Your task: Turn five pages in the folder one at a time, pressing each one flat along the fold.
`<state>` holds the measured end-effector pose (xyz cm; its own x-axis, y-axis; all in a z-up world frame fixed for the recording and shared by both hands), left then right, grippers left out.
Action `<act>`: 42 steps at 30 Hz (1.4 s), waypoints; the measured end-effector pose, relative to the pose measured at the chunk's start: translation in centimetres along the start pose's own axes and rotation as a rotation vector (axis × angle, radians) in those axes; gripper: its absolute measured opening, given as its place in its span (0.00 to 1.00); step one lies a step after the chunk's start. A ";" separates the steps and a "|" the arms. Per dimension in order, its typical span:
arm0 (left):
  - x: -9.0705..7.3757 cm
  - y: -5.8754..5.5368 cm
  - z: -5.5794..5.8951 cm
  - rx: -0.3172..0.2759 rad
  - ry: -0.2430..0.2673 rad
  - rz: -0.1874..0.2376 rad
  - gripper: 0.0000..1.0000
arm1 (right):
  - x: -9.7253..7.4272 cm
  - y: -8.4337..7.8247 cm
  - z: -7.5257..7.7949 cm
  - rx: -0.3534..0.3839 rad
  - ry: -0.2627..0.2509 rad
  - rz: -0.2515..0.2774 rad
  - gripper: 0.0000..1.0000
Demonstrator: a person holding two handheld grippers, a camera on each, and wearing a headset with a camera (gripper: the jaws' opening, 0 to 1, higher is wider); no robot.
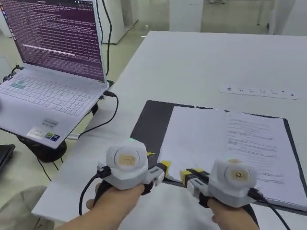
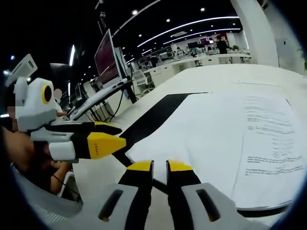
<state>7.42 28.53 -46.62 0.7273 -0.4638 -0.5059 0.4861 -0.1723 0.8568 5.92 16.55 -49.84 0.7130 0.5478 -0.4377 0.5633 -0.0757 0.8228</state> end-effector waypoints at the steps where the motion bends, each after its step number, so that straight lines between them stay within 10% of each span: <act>1: 0.6 -0.2 0.2 0.003 -0.004 -0.011 0.26 | -0.4 0.3 0.5 0.037 -0.017 0.024 0.09; 19: 3.9 -4.0 0.4 0.080 0.080 -0.140 0.26 | -3.1 2.2 6.5 0.128 -0.135 0.108 0.03; 42: 3.7 -4.5 0.2 0.056 0.081 -0.049 0.26 | 1.2 4.7 12.0 0.156 -0.169 0.134 0.00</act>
<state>7.85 27.36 -52.32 0.7411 -0.3826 -0.5517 0.4958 -0.2422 0.8340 14.46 6.86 -50.83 0.8380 0.3784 -0.3932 0.5069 -0.2730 0.8176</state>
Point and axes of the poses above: the centre of the closed fingertips' face, and the gripper's own axes: x roughly forward along the fingers, z roughly to its right, y roughly out of its top, the point moved 6 cm from there along -x, roughly backward along the fingers, and after that the axes turned 2 degrees about y, right-handed, at the moved point
